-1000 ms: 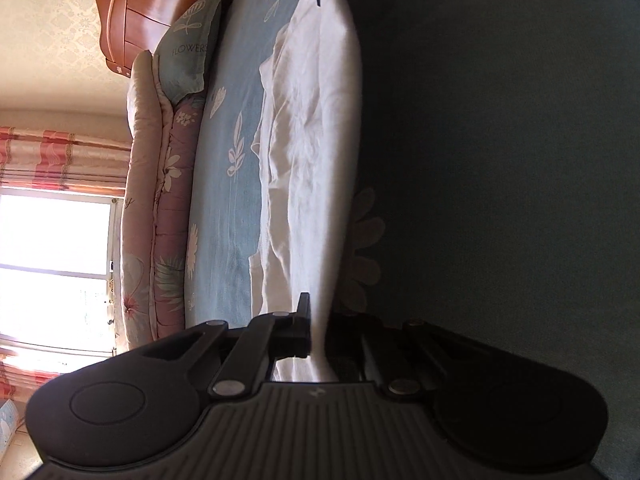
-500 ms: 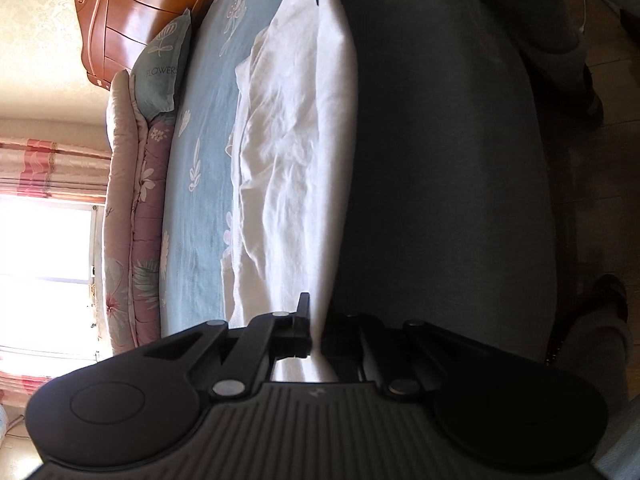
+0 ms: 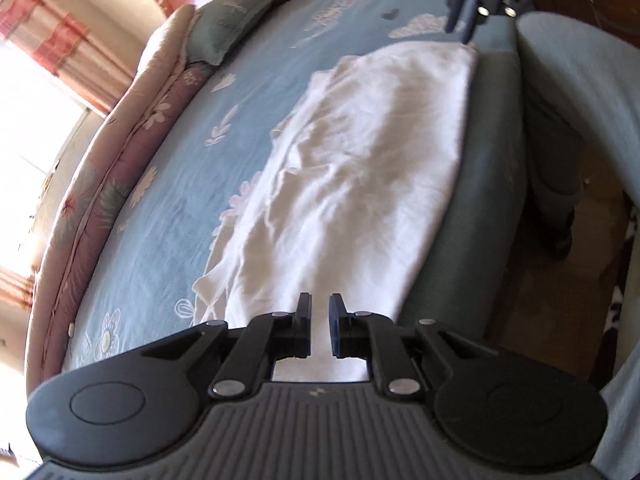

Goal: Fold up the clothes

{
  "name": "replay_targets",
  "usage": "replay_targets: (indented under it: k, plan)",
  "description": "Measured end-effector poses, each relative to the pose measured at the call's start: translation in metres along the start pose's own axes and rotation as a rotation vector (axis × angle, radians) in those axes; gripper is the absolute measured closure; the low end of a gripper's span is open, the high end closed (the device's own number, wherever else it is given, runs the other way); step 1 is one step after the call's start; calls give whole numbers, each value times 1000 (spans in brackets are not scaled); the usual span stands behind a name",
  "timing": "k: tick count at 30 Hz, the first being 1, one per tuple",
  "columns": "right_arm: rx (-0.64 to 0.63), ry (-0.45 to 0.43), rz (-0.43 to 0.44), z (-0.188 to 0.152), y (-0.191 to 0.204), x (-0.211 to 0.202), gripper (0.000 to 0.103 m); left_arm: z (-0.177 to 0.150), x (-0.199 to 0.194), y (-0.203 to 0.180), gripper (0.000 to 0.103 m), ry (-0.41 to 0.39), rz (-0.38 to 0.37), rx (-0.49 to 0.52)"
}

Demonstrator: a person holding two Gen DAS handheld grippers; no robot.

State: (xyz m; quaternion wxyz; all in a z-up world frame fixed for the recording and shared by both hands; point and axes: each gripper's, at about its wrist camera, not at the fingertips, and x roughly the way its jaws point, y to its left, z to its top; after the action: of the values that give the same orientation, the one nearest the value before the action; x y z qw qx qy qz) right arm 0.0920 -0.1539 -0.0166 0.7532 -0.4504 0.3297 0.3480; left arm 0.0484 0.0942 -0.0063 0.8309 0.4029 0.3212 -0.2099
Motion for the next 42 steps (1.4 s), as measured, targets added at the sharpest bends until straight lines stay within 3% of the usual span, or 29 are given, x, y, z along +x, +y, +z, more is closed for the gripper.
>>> replay_targets:
  k: [5,10,14,17,18,21,24,26,30,33,37,42]
  plan:
    - [243,-93,57,3,-23,14,83,-1,36,8,92,27,-93,-153]
    - [381,-53,133,-12,-10,46,80,-33,38,-23,93,119,-167,-175]
    - [456,-64,160,-20,-15,45,75,-30,26,0,83,76,-161,-212]
    - [554,-149,121,-12,-38,38,54,-17,37,37,67,40,-119,-335]
    - [587,-178,111,-8,-45,38,48,-14,44,49,66,33,-109,-391]
    - [668,-224,95,4,-58,51,46,-20,74,74,66,26,-148,-543]
    - [756,-216,97,1,-64,76,43,-40,99,80,66,48,-149,-646]
    - [813,-203,96,-4,-66,93,43,-55,98,85,66,18,-182,-734]
    - [877,-241,93,-15,-67,91,42,-48,86,95,64,47,-157,-712]
    - [876,-262,17,-7,-72,84,31,-34,88,110,58,-20,-180,-753]
    - [915,-277,-20,3,-83,92,31,-18,118,120,56,-80,-210,-828]
    - [952,-240,-63,-2,-89,113,31,-33,151,121,56,-44,-164,-857]
